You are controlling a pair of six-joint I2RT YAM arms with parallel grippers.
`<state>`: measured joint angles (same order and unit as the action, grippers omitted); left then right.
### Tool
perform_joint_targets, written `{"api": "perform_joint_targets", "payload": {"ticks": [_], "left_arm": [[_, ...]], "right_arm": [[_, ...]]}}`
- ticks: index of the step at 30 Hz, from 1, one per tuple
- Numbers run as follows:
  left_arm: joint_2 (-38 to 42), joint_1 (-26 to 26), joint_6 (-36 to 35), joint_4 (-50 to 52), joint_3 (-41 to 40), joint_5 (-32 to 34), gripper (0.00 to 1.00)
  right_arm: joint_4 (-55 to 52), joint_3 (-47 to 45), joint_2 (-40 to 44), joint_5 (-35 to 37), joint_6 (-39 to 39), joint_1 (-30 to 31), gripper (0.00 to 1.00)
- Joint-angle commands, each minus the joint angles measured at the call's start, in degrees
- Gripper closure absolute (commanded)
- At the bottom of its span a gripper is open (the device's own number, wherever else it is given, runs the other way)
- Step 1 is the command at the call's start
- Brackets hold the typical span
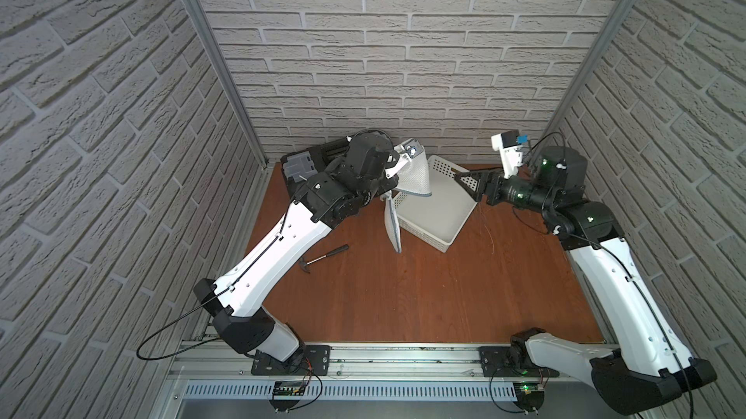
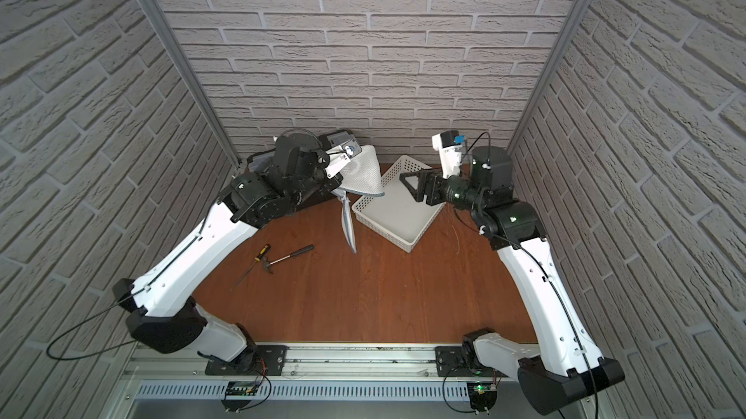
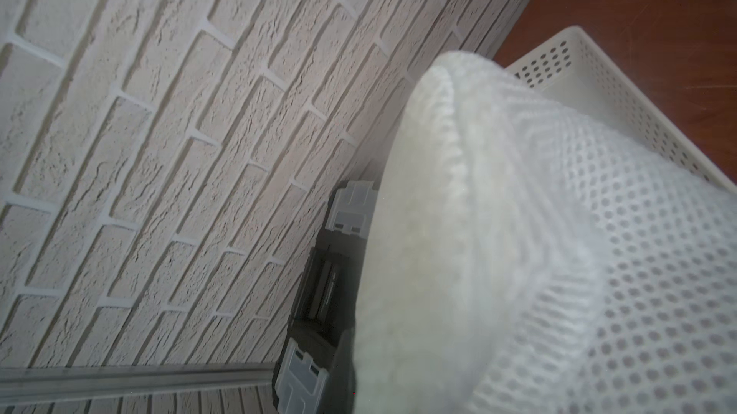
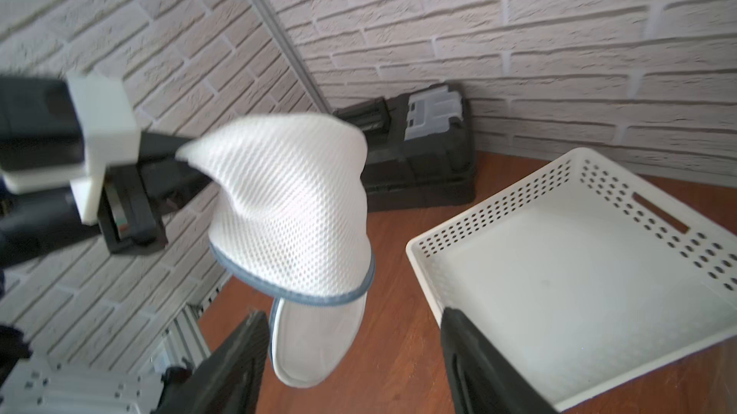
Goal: Turn the laundry bag inside out
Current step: Turn over the laundry bag, then zip the zipper on the laundry bag.
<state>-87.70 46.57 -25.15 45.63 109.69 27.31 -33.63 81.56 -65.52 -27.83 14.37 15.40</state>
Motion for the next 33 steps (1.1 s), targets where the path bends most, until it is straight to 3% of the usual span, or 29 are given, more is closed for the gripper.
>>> {"api": "perform_joint_targets", "payload": {"ticks": [1, 9, 12, 21, 27, 33], "left_arm": [[-2.08, 0.46, 8.42, 13.48, 3.16, 5.11, 1.0], [-7.84, 0.33, 17.21, 29.52, 10.99, 5.1, 1.0], [-8.83, -0.11, 19.08, 32.15, 12.77, 3.19, 1.0], [-10.08, -0.95, 22.09, 36.42, 16.16, -4.54, 1.0], [-9.3, -1.81, 23.96, 37.23, 16.32, -9.6, 1.0], [-8.9, -1.82, 24.44, 37.0, 16.36, -11.05, 1.0]], "right_arm": [[11.23, -8.59, 4.03, 1.92, -12.96, 6.24, 0.27], [19.74, -20.23, 0.99, 9.15, -17.18, 22.22, 0.25], [26.52, -24.84, 0.27, 12.25, -17.27, 25.29, 0.25], [39.73, -28.96, -6.26, 10.02, -23.34, 26.44, 0.24], [40.37, -24.61, -11.01, 5.37, -26.55, 26.45, 0.27], [39.79, -21.77, -14.33, 5.57, -27.28, 26.52, 0.3]]}}
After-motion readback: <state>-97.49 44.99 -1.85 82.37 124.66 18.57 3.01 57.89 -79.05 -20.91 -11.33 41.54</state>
